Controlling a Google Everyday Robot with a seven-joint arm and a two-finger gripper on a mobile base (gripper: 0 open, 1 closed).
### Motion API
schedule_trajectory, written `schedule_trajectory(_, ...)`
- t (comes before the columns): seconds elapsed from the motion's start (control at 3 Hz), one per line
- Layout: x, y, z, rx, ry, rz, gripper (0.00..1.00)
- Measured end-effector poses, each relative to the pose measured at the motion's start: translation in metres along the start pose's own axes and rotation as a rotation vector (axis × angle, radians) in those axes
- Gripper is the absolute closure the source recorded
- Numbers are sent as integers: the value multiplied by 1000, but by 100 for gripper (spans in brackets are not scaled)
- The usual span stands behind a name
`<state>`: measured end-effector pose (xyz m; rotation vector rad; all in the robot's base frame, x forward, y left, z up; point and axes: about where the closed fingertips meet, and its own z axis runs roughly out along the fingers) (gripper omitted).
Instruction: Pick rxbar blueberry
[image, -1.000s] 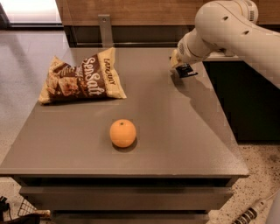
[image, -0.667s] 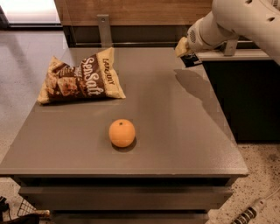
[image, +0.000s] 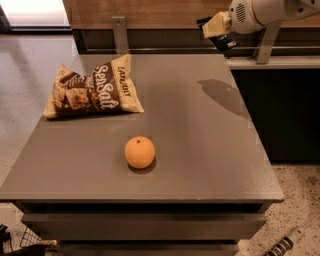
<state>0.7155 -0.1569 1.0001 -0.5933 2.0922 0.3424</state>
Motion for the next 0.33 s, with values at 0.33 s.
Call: schedule_trajectory(0.33,-13,17,-14,-55,-54,-68,100)
